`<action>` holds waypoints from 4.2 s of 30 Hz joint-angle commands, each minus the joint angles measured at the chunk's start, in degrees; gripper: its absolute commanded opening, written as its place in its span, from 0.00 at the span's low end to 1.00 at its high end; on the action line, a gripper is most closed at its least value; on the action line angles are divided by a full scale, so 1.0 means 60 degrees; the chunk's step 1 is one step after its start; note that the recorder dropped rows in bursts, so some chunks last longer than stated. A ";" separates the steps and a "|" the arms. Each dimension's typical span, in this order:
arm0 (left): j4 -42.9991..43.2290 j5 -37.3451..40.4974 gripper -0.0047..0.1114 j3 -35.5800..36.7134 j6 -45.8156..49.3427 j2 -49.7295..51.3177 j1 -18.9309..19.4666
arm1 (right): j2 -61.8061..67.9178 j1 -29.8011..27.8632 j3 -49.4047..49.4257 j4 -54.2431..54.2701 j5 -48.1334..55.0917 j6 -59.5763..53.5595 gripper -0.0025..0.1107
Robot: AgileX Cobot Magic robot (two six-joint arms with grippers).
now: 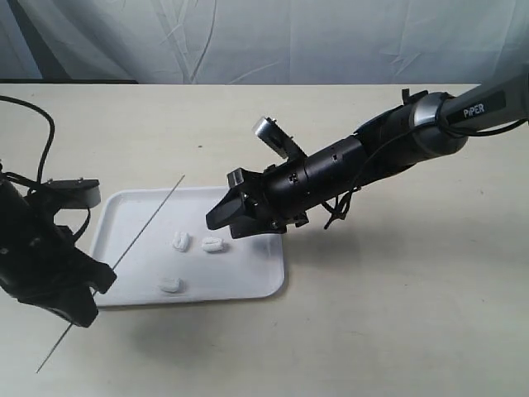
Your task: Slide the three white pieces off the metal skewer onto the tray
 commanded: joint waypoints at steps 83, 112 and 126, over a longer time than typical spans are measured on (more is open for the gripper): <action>0.1924 -0.3561 0.04 0.2516 -0.0008 -1.4779 -0.0018 | -2.0927 -0.0977 1.0175 -0.2103 -0.3517 0.1118 0.47; 0.3090 -0.7194 0.04 0.6299 -0.2309 -1.4779 0.2109 | -2.0927 -0.4323 1.1124 -0.6932 -0.6943 0.3826 0.47; 0.2931 -0.7146 0.04 0.6932 -0.2309 -1.4779 0.2687 | -2.0927 -0.4323 1.1216 -1.4609 -0.6477 1.1022 0.47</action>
